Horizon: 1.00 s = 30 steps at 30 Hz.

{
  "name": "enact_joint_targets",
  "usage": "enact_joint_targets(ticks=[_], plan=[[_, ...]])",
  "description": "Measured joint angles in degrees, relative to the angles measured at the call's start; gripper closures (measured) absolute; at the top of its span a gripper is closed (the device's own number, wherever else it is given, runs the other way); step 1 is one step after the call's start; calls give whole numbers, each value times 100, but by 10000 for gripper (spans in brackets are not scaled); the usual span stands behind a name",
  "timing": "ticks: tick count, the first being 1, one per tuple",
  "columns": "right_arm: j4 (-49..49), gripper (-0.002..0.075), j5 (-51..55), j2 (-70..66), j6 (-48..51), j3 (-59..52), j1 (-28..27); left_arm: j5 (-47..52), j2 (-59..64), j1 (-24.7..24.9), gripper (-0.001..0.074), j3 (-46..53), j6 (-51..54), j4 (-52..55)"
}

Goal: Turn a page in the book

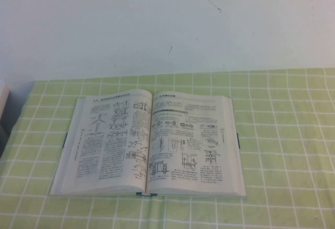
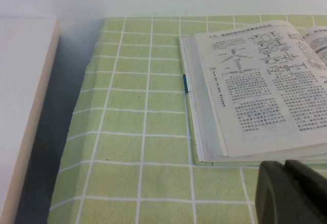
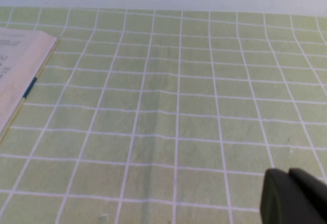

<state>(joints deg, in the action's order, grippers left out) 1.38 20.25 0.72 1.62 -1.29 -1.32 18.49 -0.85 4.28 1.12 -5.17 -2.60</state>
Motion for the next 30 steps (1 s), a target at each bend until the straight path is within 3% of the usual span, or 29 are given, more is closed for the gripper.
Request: enact_joint_targets(ticks=[14,30], plan=[[0,729,0,0,0,0,0,-279,0,0,738,20,21,87],[213,729,-131,0,42,0,0,-1999,0,0,738,20,41,87]])
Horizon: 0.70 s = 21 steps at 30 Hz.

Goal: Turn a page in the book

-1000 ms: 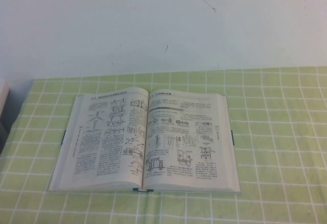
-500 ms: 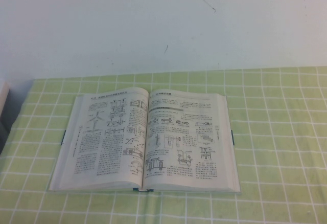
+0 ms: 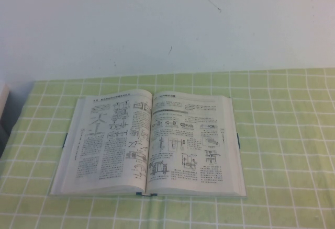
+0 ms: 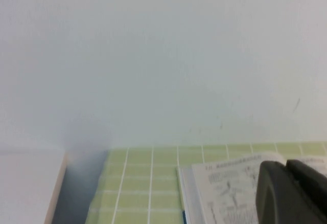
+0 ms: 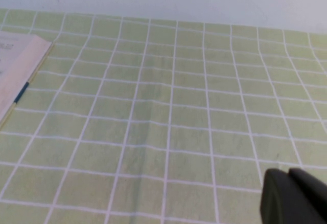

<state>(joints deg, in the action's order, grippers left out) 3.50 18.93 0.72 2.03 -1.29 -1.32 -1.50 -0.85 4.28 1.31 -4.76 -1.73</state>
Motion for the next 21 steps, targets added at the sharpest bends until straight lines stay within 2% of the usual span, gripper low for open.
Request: enact_joint_targets(ticks=[7,12,21], plan=[[175,729,-1068,0,317,-37,0,-1045,0,0,738,0,-271,0],[185,729,-2178,0,349,-37,0,-1189,0,0,738,0,-319,0],[127,729,-2889,0,80,-37,0,-1301,0,0,738,0,-415,8]])
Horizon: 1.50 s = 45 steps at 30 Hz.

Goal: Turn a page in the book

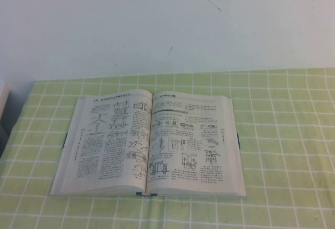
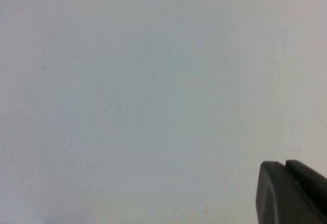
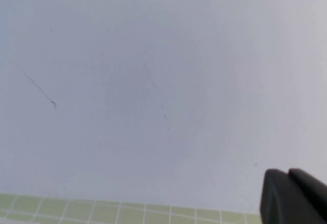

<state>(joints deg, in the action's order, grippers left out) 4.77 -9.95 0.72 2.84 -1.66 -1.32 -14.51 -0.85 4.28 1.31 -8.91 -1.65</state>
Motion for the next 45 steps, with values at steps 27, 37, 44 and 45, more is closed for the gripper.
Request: enact_joint_targets(ticks=[27,37,44,45], plan=[[-1254,729,4505,-1028,746,2878,0,4661,4126,288,738,-3747,2117,-2081],[-3858,729,5590,-3341,3318,3329,0,4116,6626,299,738,-4266,4379,-4268],[-4276,729,5526,-5051,4570,3489,0,3602,7767,402,738,-4601,5265,-5549],[-4293,729,5484,-5252,4734,3514,0,3578,7866,465,738,-4631,5352,-5620]])
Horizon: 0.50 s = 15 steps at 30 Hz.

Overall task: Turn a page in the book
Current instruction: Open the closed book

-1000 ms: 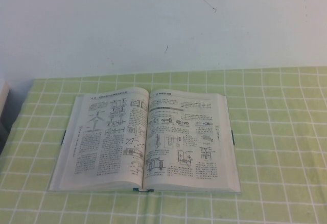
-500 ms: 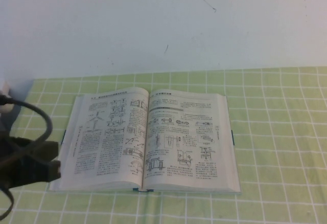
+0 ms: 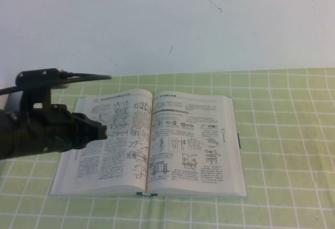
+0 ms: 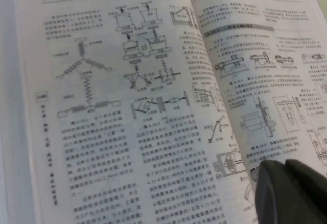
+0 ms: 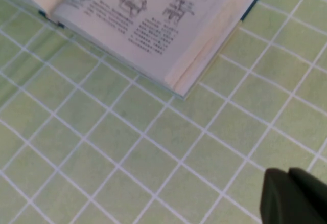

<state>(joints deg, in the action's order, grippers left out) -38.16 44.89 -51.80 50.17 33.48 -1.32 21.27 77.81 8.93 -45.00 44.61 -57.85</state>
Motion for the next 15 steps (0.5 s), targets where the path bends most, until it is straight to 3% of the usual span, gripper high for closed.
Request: enact_joint_targets(ticks=[9,15], plan=[[-652,729,-287,-2135,911,680,62,-828,976,1030,738,-299,401,-283],[-1489,719,-715,-3149,1446,1251,539,-1149,1734,1216,738,-437,414,-319]])
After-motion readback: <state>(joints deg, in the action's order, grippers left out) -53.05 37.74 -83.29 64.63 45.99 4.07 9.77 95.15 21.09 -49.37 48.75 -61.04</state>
